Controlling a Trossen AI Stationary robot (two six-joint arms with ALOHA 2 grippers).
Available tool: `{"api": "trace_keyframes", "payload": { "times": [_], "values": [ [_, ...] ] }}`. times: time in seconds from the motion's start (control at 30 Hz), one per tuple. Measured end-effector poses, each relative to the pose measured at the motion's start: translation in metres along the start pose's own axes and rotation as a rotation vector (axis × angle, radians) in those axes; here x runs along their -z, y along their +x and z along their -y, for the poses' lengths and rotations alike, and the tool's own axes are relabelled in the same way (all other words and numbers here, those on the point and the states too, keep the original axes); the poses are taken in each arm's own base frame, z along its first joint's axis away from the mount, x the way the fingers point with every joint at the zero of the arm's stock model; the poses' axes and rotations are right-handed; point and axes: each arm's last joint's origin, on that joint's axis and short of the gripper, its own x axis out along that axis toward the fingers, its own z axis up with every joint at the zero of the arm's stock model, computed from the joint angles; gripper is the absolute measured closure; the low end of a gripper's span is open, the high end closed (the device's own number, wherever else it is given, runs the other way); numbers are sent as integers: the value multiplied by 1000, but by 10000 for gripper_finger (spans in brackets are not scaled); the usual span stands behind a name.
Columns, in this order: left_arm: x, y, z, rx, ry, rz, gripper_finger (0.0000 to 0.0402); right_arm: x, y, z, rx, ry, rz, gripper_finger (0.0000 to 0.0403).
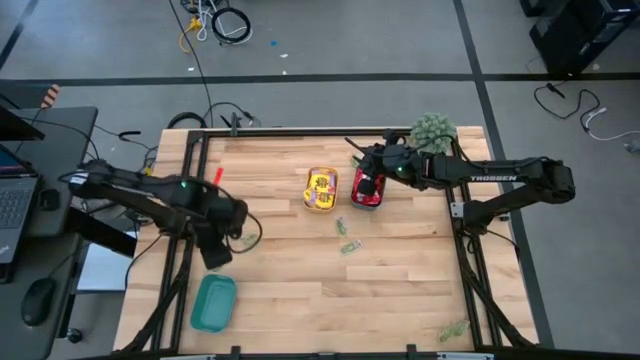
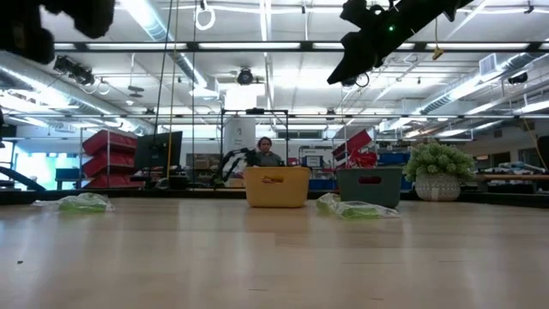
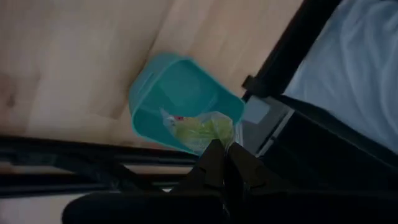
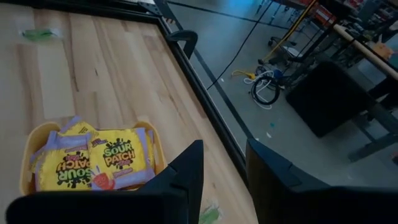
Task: Sort candy
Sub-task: Put the green gummy into the green bin
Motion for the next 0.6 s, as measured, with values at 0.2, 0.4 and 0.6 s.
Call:
{"api": "trace_keyframes", "payload": {
  "times": [0.2, 0.4, 0.6],
  "values": [
    [-5, 46, -10, -12, -12, -57, 401, 0, 0, 0, 0, -6, 2, 299],
    [-8, 77, -27, -61, -13, -42, 401, 0, 0, 0, 0, -6, 2, 300],
    [-14, 90, -31, -25, 37, 18, 401, 0, 0, 0, 0, -6, 1, 301]
  ]
}}
